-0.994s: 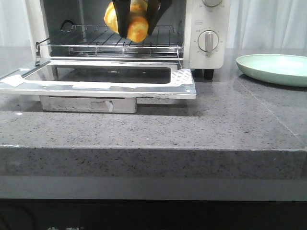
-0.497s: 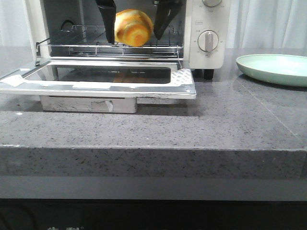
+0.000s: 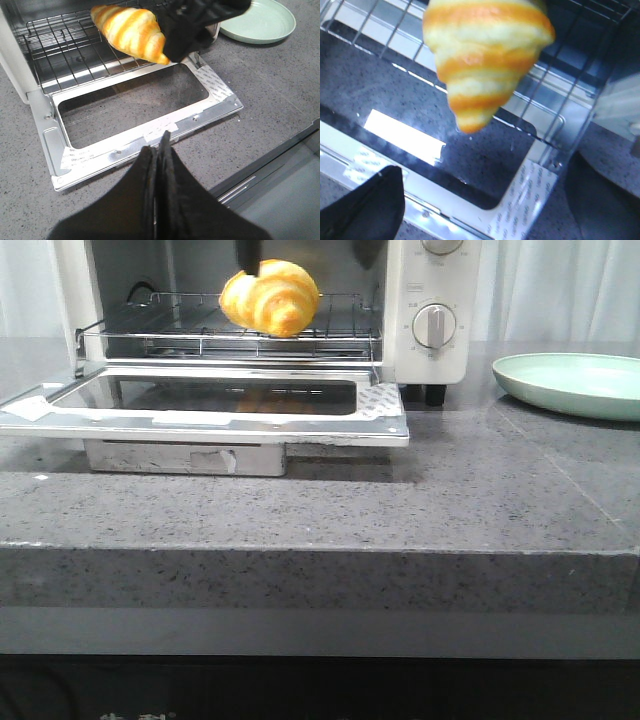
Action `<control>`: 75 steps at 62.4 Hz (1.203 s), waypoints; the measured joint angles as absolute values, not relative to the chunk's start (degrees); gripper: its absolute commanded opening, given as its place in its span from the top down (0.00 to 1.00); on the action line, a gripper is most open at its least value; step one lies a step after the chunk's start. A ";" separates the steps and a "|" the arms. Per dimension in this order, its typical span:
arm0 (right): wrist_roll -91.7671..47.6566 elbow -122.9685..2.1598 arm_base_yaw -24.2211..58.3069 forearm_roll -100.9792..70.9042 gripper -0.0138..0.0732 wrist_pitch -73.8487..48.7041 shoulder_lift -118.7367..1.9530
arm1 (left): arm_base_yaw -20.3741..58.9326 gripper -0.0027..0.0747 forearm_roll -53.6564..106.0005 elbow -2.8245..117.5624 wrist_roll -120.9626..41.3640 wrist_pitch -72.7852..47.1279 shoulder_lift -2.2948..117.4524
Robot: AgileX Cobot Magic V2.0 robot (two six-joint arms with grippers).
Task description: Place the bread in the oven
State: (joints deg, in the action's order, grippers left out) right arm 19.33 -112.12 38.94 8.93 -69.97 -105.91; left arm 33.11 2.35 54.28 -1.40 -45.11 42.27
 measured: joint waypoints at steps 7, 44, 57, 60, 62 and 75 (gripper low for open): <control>18.40 -102.50 37.41 9.04 0.09 -66.28 -98.61 | 33.11 0.99 2.35 54.28 -1.40 -45.20 42.27; 15.21 -62.91 27.13 8.08 0.09 -50.88 -56.94 | 33.11 0.99 2.35 54.28 -1.40 -45.23 42.27; 15.21 -54.07 27.13 8.19 0.09 -50.45 -45.71 | 33.11 0.99 2.35 54.28 -1.40 -45.23 42.27; 15.21 -52.29 27.13 8.61 0.09 -50.45 -43.16 | 33.11 0.99 2.35 54.28 -1.40 -45.32 42.27; 15.21 -51.66 27.13 8.84 0.09 -50.45 -42.14 | 33.11 0.99 2.35 54.28 -1.40 -45.32 42.27; 15.21 -50.60 27.13 9.84 0.31 -51.52 -38.84 | 33.11 0.99 2.35 54.28 -1.40 -45.32 42.27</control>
